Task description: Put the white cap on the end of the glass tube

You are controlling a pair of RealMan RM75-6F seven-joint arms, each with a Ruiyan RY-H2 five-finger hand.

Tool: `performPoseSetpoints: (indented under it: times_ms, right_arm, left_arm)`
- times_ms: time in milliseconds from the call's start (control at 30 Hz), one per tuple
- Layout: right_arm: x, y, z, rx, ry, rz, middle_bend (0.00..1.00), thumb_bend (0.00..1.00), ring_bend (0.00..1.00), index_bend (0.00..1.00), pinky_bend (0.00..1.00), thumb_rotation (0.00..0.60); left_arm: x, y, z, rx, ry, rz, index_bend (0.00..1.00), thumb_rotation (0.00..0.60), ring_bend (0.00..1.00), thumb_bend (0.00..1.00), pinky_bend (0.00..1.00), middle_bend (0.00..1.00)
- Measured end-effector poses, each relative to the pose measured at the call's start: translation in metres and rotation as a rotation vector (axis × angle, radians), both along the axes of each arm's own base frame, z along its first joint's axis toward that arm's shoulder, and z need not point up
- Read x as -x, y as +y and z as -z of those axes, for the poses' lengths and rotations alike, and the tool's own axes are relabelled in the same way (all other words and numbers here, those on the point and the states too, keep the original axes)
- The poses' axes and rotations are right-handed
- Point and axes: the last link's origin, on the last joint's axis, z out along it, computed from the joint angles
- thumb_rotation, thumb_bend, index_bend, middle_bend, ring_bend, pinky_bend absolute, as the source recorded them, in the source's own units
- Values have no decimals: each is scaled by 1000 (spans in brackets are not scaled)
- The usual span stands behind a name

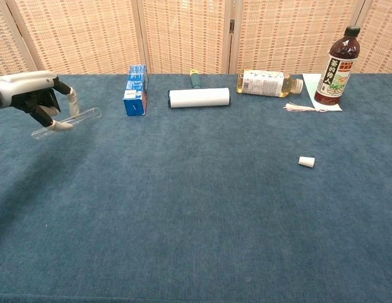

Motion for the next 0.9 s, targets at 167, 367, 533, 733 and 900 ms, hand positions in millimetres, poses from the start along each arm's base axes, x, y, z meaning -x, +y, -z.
performPoseSetpoints:
  times_ms: [167,367,533,733,900]
  right_arm:
    - [-4,-17,15,-83,23,13,1000,1000,1000,358,1000,600]
    - [-7,-41,43,-198,39,50,1000,1000,1000,359,1000,600]
    - [-5,-61,74,-297,49,96,1000,1000,1000,358,1000,600]
    - [-5,-84,105,-364,59,122,1000,1000,1000,359,1000,600]
    - [-6,-96,125,-400,64,137,1000,1000,1000,358,1000,600]
  left_arm:
    - [-17,-14,-10,7,-29,36,672,600,1000,447,1000,1000]
    - [-34,-28,-20,13,-36,80,672,600,1000,447,1000,1000]
    - [-45,-38,-26,12,-43,106,672,600,1000,447,1000,1000]
    - [-51,-49,-29,18,-35,127,672,600,1000,447,1000,1000]
    - [-51,-54,-28,29,-24,134,672,600,1000,447,1000,1000]
